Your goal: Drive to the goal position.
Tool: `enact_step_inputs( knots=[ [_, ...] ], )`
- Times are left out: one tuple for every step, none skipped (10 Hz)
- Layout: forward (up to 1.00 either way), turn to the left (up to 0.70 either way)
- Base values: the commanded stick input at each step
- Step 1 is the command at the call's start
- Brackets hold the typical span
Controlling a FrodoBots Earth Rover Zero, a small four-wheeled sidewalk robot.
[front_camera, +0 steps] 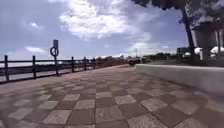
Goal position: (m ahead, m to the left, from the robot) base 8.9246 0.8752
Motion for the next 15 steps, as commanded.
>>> enact_step_inputs(
  knots=[
    [0.45,0.02],
    [0.45,0.09],
    [0.45,0.23],
    [0.45,0.27],
    [0.45,0.27],
    [0.45,0.17],
    [0.45,0.05],
    [0.45,0.01],
    [0.45,0.09],
    [0.45,0.25],
    [0.45,0.27],
    [0.45,0.27],
    [0.45,0.27],
    [0.45,0.27],
    [0.45,0.27]
  ],
)
